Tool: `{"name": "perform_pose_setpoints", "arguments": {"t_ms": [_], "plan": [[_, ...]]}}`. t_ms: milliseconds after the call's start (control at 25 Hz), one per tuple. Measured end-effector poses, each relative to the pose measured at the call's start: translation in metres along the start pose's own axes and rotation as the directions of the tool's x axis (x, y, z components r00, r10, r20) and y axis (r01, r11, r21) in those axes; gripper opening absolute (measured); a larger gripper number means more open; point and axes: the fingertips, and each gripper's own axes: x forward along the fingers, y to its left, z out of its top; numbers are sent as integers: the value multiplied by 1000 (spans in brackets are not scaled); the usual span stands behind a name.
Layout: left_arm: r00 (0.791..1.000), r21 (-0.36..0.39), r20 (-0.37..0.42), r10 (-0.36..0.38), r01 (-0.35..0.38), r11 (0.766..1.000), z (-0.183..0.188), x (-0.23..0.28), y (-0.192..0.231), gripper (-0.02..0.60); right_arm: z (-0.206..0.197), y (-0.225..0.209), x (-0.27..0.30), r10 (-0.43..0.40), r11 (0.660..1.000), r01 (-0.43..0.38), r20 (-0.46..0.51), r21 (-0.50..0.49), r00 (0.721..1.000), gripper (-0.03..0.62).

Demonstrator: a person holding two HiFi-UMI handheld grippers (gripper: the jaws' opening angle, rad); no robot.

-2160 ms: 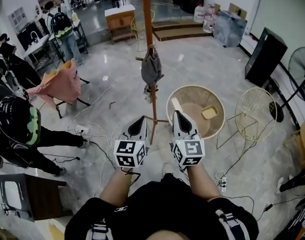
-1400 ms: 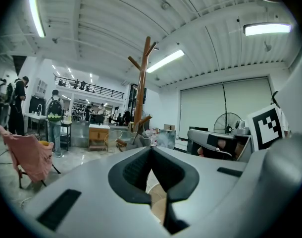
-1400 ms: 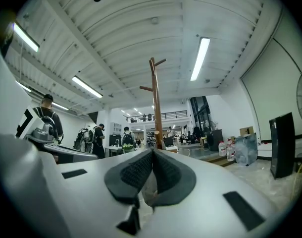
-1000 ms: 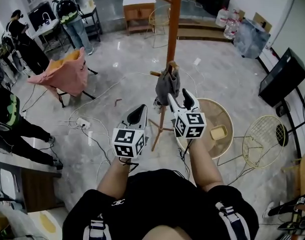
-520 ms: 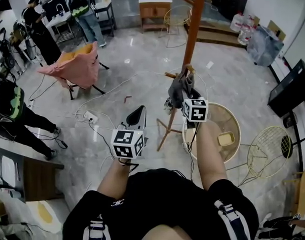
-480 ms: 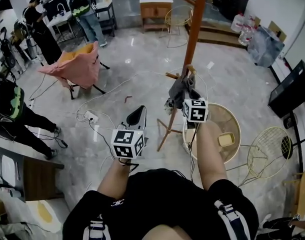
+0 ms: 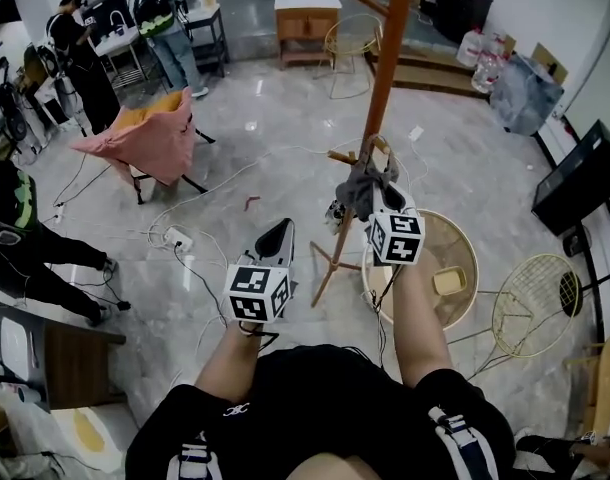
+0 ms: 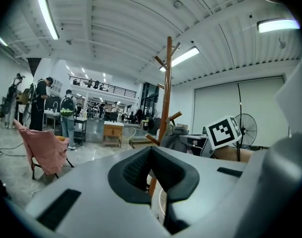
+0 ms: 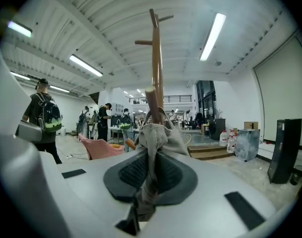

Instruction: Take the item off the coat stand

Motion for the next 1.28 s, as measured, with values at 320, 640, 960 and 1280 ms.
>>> {"name": "perform_pose_setpoints", "arguments": {"t_ms": [320,640,960,1280], "plan": [[998,4,-15,-58,58,998,-3,6,-14,11,53,8,-57,-27,999,30,151,-22,988,35],[991,12,-36,-133,133,991,-6,23,-43,11,49,-6,-108,-77,997,79,161,-3,984,35],[982,22,-47,-185,186,982,-11,30,-70,11,-9,-11,-131,-111,993,109,55,40,992,35],[976,30,-49,-213,215,976,-4,34,-80,12,-8,-5,-141,-100,994,97,59,51,993,34]]}}
